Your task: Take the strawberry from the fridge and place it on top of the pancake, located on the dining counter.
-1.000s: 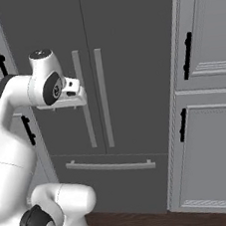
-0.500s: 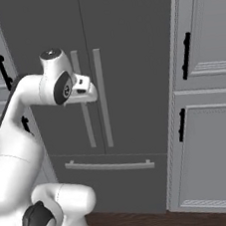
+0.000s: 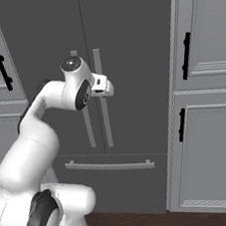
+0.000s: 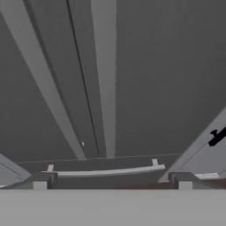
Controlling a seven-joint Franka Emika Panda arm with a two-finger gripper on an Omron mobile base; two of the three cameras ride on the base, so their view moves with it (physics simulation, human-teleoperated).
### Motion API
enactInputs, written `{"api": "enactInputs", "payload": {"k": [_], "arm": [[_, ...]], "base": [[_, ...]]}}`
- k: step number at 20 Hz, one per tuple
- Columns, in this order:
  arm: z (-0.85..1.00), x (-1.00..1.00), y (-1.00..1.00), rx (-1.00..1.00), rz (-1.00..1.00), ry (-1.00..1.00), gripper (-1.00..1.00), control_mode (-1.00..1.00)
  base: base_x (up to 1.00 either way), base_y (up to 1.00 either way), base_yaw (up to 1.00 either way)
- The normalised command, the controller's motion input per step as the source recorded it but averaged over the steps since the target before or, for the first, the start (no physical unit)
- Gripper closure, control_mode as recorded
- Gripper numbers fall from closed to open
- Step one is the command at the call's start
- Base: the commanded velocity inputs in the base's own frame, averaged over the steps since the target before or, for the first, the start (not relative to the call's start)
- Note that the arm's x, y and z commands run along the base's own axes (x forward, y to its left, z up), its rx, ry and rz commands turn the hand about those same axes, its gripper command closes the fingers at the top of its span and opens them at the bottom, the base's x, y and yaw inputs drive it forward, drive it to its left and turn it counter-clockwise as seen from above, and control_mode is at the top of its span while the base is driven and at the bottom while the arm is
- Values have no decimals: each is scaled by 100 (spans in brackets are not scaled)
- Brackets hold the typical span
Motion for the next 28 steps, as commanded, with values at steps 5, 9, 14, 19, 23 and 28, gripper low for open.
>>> {"api": "enactInputs", "payload": {"k": [5,9,14,19,23,28], "arm": [[-2,65,0,0,0,-2,-100,-100],[-6,74,0,0,0,-2,-100,-100],[-15,69,0,0,0,-11,-100,-100],[-18,76,-1,0,0,-12,-100,-100],[-14,71,0,0,0,-7,-100,-100],[-5,49,0,0,0,-3,100,-100]], "base": [[0,0,0],[0,0,0],[0,0,0],[0,0,0],[0,0,0],[0,0,0]]}}
